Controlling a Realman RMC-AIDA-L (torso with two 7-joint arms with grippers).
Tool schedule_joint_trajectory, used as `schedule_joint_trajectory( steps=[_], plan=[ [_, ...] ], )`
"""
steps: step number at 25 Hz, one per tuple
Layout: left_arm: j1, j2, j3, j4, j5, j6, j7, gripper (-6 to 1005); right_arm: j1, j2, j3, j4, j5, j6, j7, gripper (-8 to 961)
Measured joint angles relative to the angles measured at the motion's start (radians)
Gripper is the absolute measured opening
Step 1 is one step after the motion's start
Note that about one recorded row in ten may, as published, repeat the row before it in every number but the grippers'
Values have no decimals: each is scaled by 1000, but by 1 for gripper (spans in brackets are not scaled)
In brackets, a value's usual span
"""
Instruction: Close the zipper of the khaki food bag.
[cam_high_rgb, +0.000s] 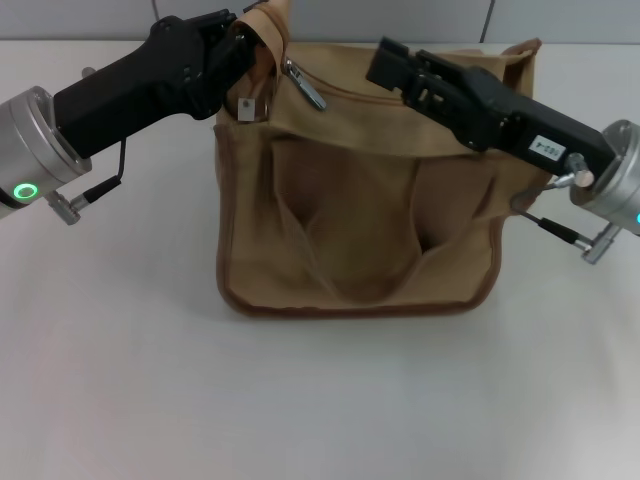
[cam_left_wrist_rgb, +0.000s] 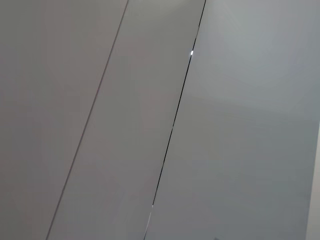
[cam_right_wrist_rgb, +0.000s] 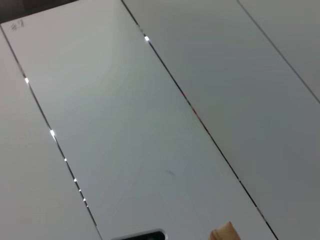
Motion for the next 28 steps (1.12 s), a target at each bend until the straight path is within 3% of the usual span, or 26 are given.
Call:
schedule_joint_trajectory(
  steps=[11, 19, 28],
  plan=[
    [-7, -2, 3, -3, 1, -4, 0, 30, 23, 1, -14, 58, 16, 43, -70, 633],
    [-13, -1, 3, -16, 1, -16, 0, 30, 42, 1, -54, 74, 15, 59, -61, 710],
    [-18, 0, 3, -29, 1, -47, 0, 29, 73, 1, -63, 94, 13, 104, -60, 708]
  ],
)
